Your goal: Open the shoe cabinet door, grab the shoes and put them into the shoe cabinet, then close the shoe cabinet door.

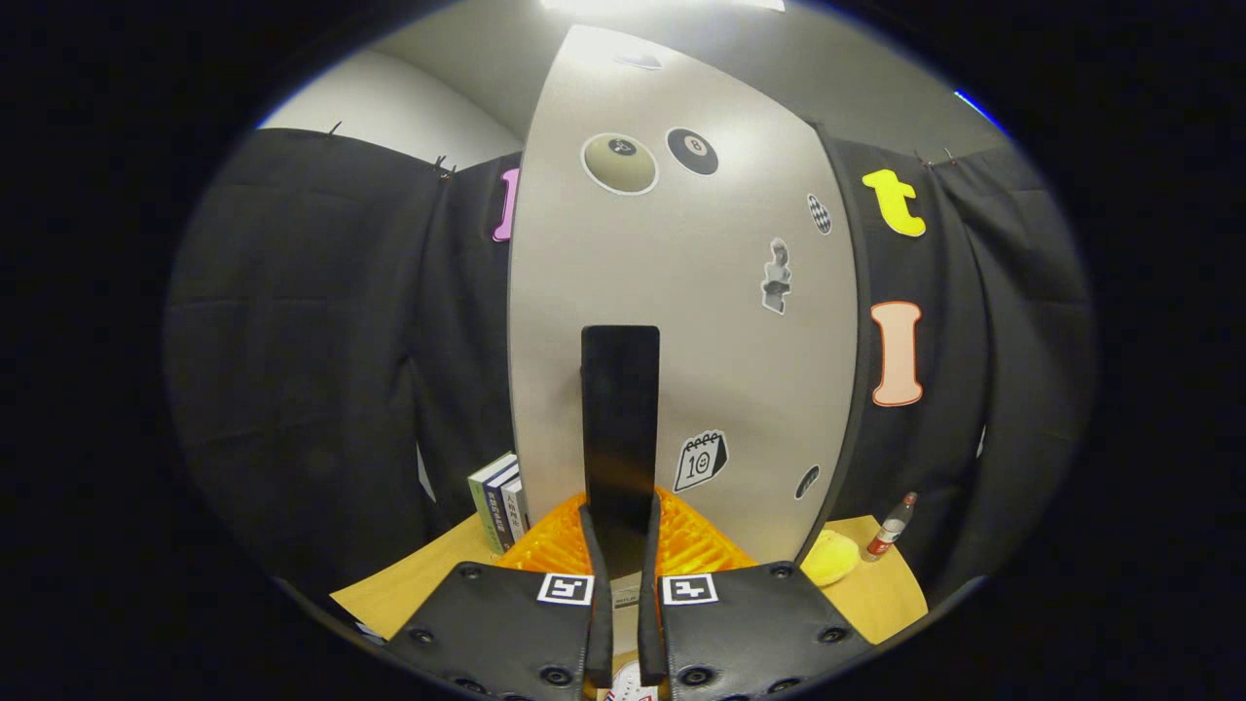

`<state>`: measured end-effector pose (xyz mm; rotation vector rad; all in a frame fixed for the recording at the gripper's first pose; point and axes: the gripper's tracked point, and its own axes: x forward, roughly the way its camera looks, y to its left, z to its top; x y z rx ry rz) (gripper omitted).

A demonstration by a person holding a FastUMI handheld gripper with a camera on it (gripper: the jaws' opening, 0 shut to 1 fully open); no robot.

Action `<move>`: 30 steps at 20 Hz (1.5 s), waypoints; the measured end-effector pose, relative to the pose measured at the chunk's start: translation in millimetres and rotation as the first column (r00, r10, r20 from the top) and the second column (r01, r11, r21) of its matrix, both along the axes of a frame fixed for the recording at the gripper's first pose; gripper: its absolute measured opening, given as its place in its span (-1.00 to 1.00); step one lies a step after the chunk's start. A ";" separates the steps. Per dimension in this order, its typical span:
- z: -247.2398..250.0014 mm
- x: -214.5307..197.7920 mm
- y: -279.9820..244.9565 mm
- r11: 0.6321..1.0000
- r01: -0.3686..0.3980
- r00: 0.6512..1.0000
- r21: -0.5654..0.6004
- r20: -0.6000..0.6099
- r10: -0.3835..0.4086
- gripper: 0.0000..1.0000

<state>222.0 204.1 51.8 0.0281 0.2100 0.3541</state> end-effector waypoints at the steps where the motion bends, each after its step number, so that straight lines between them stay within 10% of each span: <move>1: -0.3 -0.2 -2.2 1.000 0.004 1.000 -0.002 -0.003 -0.004 -0.77; 20: -4.4 -10.7 -58.3 0.973 0.222 0.974 -0.066 -0.021 -0.224 -0.80; 30: -0.3 -8.8 -111.6 0.870 0.476 0.878 -0.125 0.024 -0.477 -0.89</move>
